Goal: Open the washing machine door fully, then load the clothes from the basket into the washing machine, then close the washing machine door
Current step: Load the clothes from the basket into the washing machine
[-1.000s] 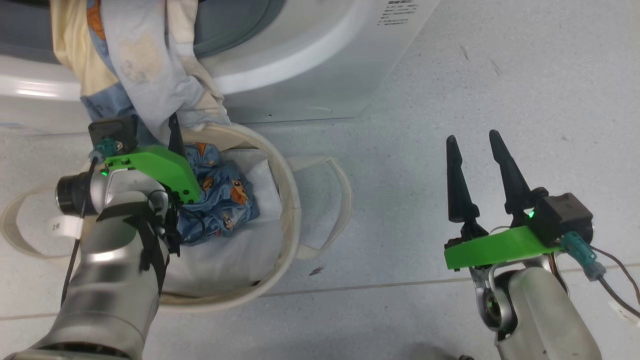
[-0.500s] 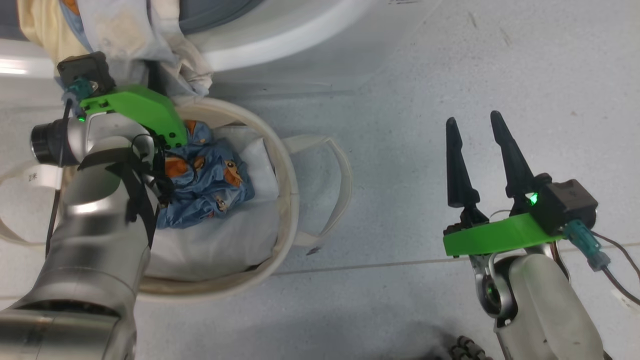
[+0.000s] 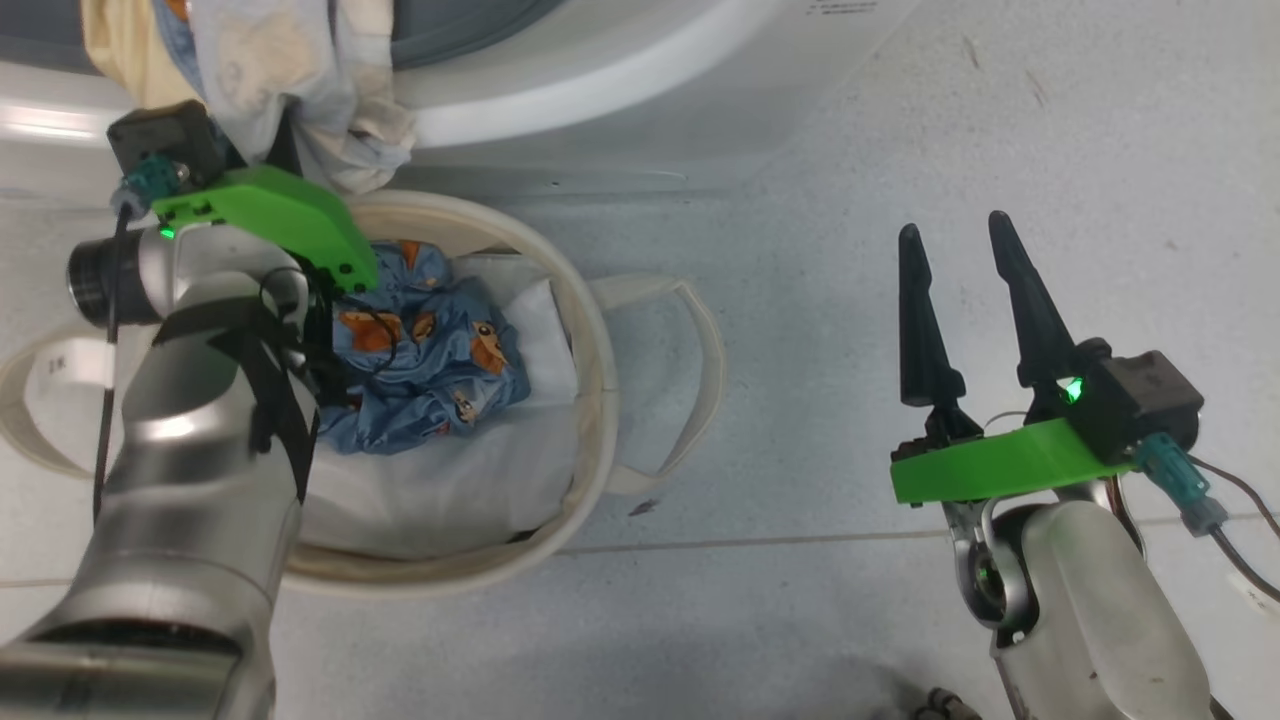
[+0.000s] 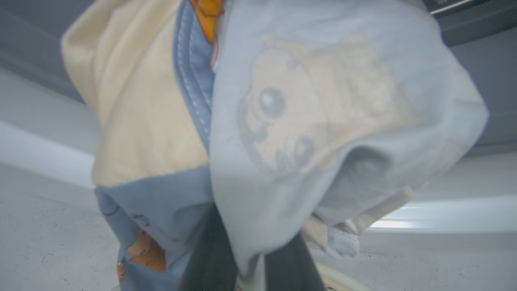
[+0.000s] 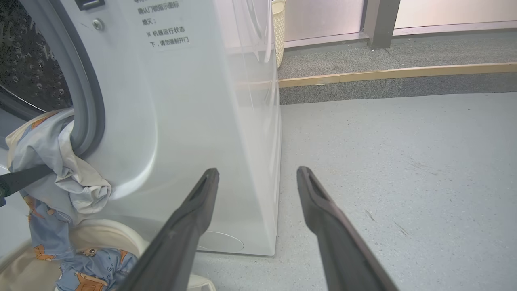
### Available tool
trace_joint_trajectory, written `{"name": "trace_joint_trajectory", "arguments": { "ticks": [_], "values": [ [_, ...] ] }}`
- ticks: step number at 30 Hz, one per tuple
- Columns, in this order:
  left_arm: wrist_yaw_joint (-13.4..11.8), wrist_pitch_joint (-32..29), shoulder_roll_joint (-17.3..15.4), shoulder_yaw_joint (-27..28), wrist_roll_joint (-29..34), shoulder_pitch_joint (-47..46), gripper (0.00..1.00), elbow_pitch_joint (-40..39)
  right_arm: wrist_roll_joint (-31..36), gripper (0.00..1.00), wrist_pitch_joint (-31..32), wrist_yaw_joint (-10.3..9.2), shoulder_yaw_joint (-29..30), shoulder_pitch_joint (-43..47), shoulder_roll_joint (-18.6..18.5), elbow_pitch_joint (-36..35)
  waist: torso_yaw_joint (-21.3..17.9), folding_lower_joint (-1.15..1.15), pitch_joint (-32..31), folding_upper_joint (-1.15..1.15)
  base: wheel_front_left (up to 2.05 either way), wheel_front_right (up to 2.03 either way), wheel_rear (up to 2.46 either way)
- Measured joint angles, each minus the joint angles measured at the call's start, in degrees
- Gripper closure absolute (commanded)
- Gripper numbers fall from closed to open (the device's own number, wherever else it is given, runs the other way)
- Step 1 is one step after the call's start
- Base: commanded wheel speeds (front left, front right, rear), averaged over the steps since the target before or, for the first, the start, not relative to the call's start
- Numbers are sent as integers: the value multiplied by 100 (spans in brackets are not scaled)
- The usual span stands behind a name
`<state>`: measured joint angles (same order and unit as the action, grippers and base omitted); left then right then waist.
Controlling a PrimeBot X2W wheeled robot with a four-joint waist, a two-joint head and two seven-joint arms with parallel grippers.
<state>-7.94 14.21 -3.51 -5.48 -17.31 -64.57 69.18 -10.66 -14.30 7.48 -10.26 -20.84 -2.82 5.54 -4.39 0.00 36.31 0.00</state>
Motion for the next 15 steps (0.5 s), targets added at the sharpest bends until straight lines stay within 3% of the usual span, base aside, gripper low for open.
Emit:
{"name": "trace_joint_trajectory", "arguments": {
  "ticks": [5, 15],
  "values": [
    [196, 4, 11, 33, 136, 417, 100, -872, -13, 0, 0, 0, -4, 3, -1, 70, 123, 0, -215, 0, 0, 0, 0],
    [326, 11, 12, 294, 481, 617, 100, -2249, -53, 0, 0, 0, -48, 14, -1, 105, 184, 0, -386, 0, 0, 0, 0]
  ]
}}
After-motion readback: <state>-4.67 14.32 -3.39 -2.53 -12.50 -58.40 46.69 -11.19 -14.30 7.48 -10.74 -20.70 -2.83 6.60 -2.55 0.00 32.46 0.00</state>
